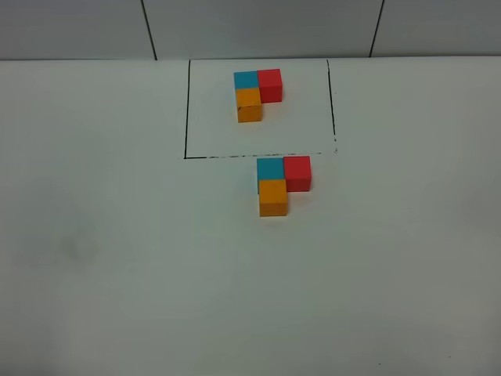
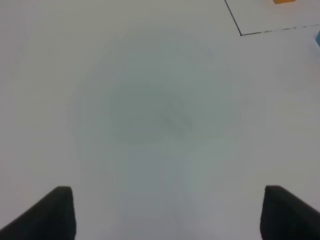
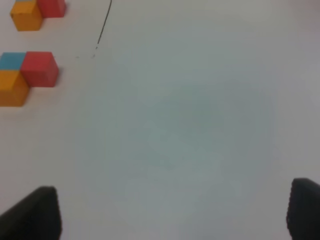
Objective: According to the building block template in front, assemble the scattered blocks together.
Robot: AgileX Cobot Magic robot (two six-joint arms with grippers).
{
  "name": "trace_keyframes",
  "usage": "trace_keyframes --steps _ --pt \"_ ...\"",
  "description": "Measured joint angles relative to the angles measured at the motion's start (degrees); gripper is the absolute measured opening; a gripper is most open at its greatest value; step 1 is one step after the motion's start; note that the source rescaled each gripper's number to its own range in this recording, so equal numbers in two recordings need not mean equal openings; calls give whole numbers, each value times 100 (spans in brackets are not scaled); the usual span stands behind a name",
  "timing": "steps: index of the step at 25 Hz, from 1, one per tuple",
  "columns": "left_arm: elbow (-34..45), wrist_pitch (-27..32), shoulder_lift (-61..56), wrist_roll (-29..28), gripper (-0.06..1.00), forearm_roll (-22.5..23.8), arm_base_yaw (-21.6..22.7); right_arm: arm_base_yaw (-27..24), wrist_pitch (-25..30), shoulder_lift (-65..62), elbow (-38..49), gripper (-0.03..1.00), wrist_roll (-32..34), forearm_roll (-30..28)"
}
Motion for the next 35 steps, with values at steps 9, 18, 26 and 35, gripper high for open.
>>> trace_keyframes --steps 9,18,26,35 --pt "0 0 0 0 76 0 0 0 0 0 0 83 14 0" --pt "0 0 0 -12 76 0 0 37 0 0 0 82 14 0" --pt "0 0 0 -7 76 0 0 323 0 0 0 79 19 0" --pt "0 0 0 -7 76 0 0 329 0 0 0 75 19 0"
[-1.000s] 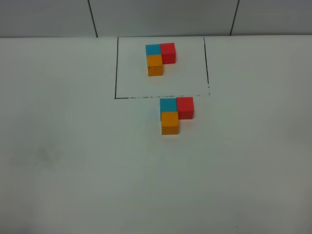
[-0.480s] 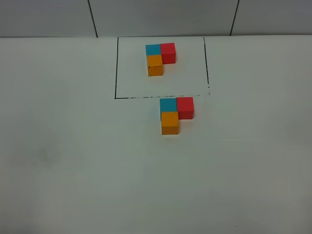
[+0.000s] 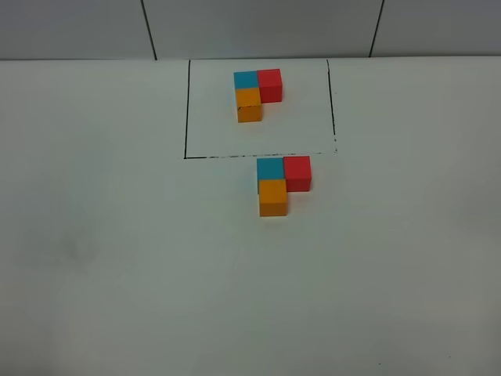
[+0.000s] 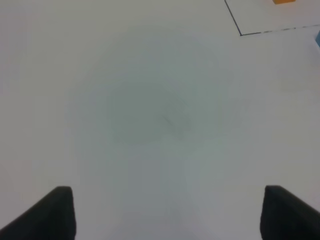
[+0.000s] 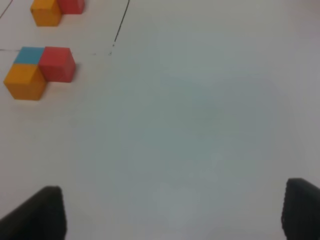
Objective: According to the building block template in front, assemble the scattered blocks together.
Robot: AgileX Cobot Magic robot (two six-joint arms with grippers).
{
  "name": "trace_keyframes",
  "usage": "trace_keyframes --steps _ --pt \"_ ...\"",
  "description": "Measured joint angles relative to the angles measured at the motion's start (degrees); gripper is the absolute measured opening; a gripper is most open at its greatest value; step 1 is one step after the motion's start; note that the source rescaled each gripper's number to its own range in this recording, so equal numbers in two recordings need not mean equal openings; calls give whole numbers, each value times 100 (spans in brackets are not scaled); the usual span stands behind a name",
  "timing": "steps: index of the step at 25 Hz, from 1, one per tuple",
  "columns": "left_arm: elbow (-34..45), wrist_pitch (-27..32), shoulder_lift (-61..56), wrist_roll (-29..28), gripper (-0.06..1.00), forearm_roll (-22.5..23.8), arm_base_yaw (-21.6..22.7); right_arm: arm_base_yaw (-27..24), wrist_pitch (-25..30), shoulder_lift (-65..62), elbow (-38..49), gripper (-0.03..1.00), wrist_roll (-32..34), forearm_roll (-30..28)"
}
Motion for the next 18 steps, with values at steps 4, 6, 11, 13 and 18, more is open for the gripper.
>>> trace_keyframes --steps 4,6,11,13,18 --pt "0 0 0 0 76 0 0 4 0 0 0 75 0 0" --pt "0 0 0 0 76 0 0 4 0 0 0 75 0 0" --pt "0 0 0 0 76 0 0 4 0 0 0 75 2 0" --pt "0 0 0 0 76 0 0 4 0 0 0 75 7 0" --pt "0 0 0 0 76 0 0 4 0 0 0 74 9 0"
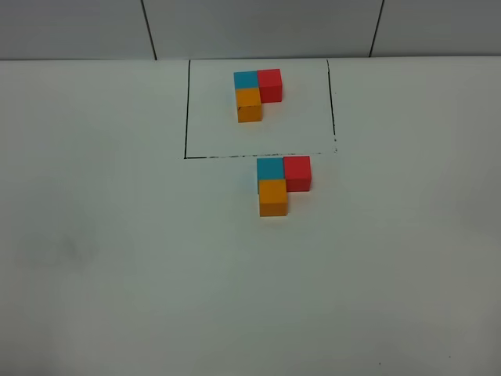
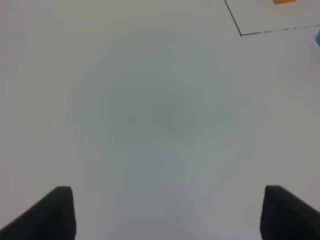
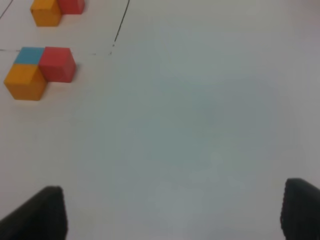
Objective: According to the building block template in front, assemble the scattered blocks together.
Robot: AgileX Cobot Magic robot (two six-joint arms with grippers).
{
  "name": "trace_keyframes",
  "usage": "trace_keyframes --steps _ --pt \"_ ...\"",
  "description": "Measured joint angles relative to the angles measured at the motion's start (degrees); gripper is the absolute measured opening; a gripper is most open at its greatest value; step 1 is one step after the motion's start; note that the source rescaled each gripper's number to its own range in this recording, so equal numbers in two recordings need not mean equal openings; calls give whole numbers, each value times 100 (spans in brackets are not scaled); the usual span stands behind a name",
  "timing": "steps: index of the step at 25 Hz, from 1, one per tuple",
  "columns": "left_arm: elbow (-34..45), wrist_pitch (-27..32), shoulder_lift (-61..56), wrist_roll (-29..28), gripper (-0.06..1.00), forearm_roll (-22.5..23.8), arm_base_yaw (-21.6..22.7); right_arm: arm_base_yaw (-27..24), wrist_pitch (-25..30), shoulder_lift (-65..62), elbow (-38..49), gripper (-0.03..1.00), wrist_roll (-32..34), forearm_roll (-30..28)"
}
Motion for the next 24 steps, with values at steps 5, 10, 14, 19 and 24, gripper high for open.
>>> trace_keyframes --steps 5,10,14,19,24 --pt "0 0 0 0 76 0 0 0 0 0 0 74 0 0" --pt "0 0 0 0 76 0 0 0 0 0 0 74 -1 0" --pt "0 0 0 0 76 0 0 0 0 0 0 74 5 0" --pt "0 0 0 0 76 0 0 0 0 0 0 74 189 -127" --pt "0 0 0 0 76 0 0 0 -10 0 0 74 530 -247"
